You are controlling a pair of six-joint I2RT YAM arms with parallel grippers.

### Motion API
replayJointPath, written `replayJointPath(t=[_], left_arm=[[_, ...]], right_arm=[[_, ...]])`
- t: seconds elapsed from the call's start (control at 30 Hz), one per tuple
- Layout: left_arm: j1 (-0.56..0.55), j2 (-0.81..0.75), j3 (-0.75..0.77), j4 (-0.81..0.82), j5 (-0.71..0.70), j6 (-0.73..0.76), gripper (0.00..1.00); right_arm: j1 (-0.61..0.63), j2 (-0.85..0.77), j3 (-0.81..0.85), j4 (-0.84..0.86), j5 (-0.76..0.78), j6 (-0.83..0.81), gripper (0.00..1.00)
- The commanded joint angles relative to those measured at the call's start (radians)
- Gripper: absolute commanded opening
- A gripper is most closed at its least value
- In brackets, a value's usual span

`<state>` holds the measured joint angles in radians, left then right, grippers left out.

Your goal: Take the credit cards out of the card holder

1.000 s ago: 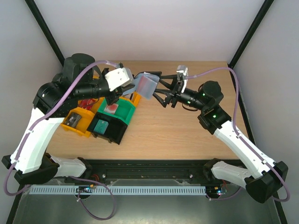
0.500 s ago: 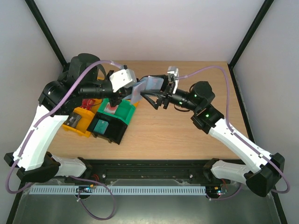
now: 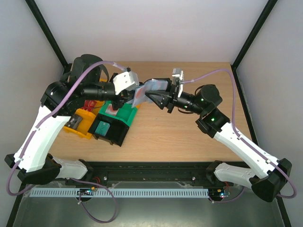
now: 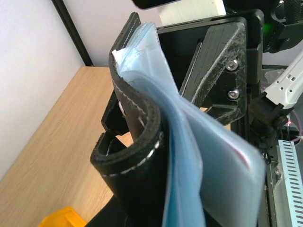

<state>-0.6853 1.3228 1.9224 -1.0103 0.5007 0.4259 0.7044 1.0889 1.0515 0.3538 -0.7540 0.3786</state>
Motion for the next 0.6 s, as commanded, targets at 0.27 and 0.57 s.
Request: replayJointPath(t=[0.27, 0.57], left_arm=[[0.000, -0.031, -0.020, -0.012, 0.089, 0.000, 0.02], [0.081, -0.084, -0.089, -0.059, 0.136, 0.065, 0.67]], right_arm=[[-0.002, -0.022, 0.009, -0.033, -0.058, -0.021, 0.02], [-0.003, -0.041, 0.050, -0.187, 0.018, -0.065, 0.02]])
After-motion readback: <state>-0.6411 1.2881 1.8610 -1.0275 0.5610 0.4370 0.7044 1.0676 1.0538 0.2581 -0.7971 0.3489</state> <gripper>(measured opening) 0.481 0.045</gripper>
